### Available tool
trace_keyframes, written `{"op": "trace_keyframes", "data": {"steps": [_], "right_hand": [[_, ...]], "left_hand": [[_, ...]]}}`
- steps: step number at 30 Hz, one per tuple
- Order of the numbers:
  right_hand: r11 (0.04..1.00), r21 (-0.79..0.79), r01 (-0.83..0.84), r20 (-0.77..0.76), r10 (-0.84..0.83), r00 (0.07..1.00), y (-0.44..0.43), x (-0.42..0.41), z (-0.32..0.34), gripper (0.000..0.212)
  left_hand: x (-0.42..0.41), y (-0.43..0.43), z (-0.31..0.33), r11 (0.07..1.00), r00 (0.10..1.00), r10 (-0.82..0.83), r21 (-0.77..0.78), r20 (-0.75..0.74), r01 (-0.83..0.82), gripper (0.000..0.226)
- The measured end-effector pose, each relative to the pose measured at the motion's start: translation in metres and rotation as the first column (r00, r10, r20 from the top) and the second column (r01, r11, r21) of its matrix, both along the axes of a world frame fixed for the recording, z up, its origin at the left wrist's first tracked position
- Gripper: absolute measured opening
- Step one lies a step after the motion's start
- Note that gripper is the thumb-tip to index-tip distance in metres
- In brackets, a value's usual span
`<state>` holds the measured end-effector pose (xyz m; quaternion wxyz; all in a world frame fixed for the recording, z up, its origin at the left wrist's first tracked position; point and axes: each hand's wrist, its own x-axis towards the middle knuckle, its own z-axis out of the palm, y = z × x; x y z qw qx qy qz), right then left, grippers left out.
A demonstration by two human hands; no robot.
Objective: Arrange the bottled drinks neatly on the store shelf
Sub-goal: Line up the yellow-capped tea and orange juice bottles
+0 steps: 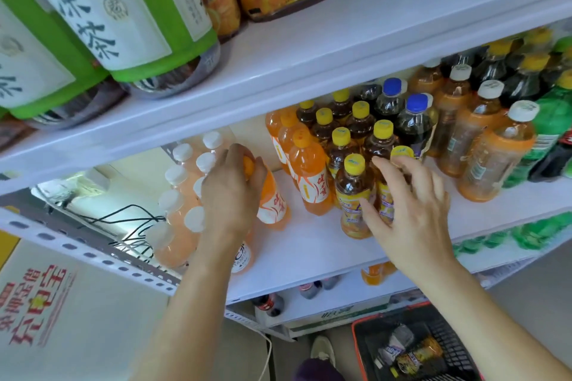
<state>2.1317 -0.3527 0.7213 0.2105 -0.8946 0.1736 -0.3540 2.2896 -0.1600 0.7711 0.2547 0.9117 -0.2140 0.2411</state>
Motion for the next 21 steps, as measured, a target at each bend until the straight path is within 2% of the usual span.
{"op": "trace_keyframes", "data": {"steps": [2,3,4,6,8,10,12,14,17,19,21], "right_hand": [[0.971,0.201,-0.13,0.041,0.124,0.991,0.0,-0.012,0.001,0.06],[0.909,0.342,-0.237,0.03,0.241,0.97,0.0,-0.018,0.003,0.063],[0.812,0.485,-0.324,-0.013,0.377,0.926,0.0,-0.024,0.004,0.068],[0.621,0.685,-0.382,-0.144,0.628,0.764,0.002,-0.035,0.004,0.078],[0.532,0.742,-0.407,-0.181,0.744,0.643,0.005,-0.045,0.001,0.081],[0.525,0.751,-0.4,-0.168,0.738,0.653,0.005,-0.054,0.003,0.082],[0.526,0.766,-0.371,-0.158,0.712,0.684,0.0,-0.061,0.006,0.082],[0.45,0.816,-0.363,-0.119,0.745,0.656,-0.008,-0.07,0.011,0.08],[0.175,0.932,-0.316,0.063,0.784,0.618,-0.026,-0.086,0.022,0.083],[-0.082,0.971,-0.225,0.206,0.767,0.608,-0.042,-0.099,0.023,0.086],[-0.328,0.932,-0.157,0.357,0.745,0.563,-0.053,-0.114,0.021,0.08]], "left_hand": [[-0.035,0.002,0.013,0.997,0.999,-0.043,-0.07,-0.007,0.043,0.013],[-0.049,0.003,0.02,0.989,0.995,-0.087,-0.122,-0.039,0.082,0.011],[-0.062,0.003,0.027,0.974,0.986,-0.146,-0.186,-0.084,0.128,0.008],[-0.083,0.001,0.037,0.918,0.943,-0.287,-0.331,-0.169,0.22,0.009],[-0.098,-0.008,0.043,0.823,0.87,-0.431,-0.501,-0.24,0.27,0.01],[-0.108,-0.021,0.045,0.73,0.805,-0.525,-0.632,-0.277,0.259,0.013],[-0.113,-0.034,0.045,0.693,0.769,-0.565,-0.678,-0.3,0.245,0.015],[-0.116,-0.047,0.043,0.671,0.727,-0.596,-0.709,-0.341,0.217,0.021],[-0.117,-0.062,0.043,0.633,0.686,-0.631,-0.751,-0.363,0.185,0.018],[-0.116,-0.069,0.043,0.563,0.647,-0.68,-0.811,-0.345,0.159,0.014],[-0.115,-0.074,0.045,0.485,0.619,-0.716,-0.868,-0.324,0.106,0.017]]}}
